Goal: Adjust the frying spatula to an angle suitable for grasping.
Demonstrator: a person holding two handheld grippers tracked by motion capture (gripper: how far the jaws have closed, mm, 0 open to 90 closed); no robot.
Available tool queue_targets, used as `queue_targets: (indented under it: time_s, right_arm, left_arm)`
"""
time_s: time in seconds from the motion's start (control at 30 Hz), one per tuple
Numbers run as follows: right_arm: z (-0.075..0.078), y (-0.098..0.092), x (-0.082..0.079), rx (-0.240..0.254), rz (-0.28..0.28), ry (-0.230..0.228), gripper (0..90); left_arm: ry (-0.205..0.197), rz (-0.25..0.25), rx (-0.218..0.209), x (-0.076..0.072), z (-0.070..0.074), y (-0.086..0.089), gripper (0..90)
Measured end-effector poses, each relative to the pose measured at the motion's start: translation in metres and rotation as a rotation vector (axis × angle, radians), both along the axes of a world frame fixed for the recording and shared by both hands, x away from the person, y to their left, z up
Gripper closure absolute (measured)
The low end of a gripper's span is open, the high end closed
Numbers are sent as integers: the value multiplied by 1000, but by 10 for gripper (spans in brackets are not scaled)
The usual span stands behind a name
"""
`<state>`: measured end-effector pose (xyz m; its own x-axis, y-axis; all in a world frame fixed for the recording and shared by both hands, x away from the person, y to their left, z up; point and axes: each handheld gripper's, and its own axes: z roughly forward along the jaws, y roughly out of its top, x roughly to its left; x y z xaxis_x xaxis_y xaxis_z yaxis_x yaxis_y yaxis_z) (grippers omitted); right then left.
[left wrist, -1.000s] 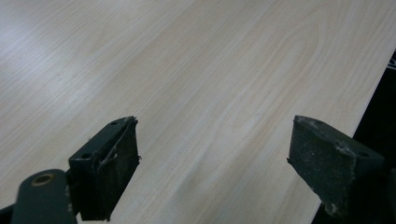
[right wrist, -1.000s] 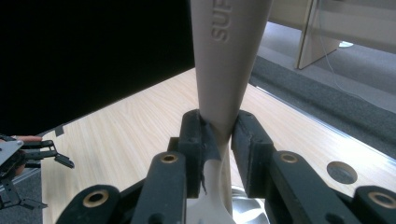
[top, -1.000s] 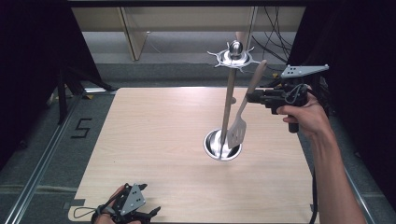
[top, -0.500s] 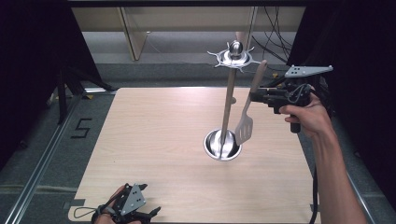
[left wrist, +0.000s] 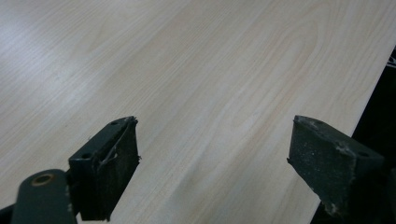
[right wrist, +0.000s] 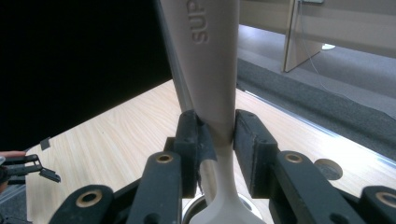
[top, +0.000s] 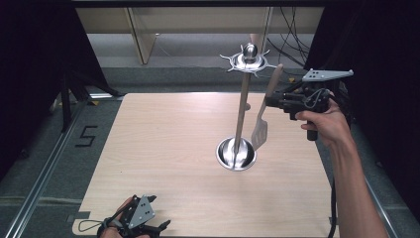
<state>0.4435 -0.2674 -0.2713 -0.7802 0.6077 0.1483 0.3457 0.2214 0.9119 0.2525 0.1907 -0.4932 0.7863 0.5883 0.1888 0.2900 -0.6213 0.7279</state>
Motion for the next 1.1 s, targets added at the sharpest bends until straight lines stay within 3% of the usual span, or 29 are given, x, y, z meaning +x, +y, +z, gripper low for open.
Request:
queue_targets:
  time_s: [0.37, 0.77, 1.1]
  right_arm:
    - [-1, -1, 0, 10, -14, 7, 653]
    - [2, -2, -10, -2, -65, 24, 378]
    - [-9, -8, -25, -19, -87, 7, 331]
  left_arm:
    - [4, -1, -3, 0, 0, 0, 152]
    - [4, 0, -3, 0, 0, 0, 152]
    - [0, 2, -2, 0, 0, 0, 152]
